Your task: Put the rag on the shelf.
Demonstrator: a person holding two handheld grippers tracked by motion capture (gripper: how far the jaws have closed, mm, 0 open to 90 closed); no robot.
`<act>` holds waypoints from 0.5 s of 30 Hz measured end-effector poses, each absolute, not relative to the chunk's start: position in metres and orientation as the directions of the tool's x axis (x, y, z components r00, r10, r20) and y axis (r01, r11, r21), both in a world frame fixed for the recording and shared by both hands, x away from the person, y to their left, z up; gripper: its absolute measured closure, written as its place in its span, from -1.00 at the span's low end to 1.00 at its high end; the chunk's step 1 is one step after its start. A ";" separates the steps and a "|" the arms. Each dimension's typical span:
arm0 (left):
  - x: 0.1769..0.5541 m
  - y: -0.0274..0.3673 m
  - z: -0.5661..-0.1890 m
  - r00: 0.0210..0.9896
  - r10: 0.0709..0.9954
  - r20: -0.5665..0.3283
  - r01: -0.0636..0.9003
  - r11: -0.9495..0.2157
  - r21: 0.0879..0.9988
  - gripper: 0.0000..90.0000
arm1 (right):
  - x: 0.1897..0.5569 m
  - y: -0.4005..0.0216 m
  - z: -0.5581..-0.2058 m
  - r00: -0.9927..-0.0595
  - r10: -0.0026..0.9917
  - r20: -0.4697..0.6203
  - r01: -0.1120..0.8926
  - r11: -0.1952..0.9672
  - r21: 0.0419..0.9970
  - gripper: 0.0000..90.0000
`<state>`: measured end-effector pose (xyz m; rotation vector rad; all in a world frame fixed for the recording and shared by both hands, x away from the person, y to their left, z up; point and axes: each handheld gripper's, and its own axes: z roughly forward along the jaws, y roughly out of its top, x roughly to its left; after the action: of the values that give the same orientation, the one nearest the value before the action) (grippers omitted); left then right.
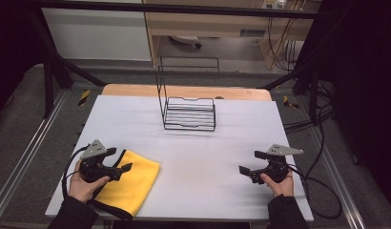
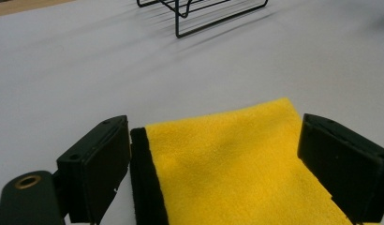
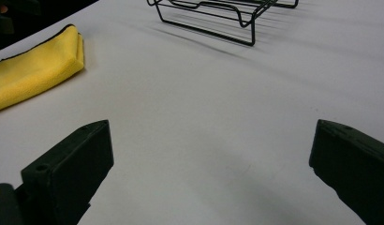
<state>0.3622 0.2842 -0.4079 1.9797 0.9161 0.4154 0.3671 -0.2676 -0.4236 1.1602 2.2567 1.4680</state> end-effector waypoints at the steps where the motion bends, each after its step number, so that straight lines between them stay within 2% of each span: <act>1: 0.362 0.284 -0.407 0.671 0.739 -0.060 0.441 -0.332 0.834 -0.78 | 0.367 -0.268 -0.424 -0.668 0.707 0.232 0.499 0.193 0.845 -0.99; 15: 0.360 0.268 -0.403 0.684 0.727 -0.063 0.440 -0.342 0.830 -0.79 | 0.366 -0.266 -0.424 -0.667 0.712 0.220 0.499 0.208 0.841 -0.98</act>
<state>0.3600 0.2678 -0.4028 1.9916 0.9005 0.3999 0.3661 -0.2656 -0.4245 1.1574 2.2644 1.4442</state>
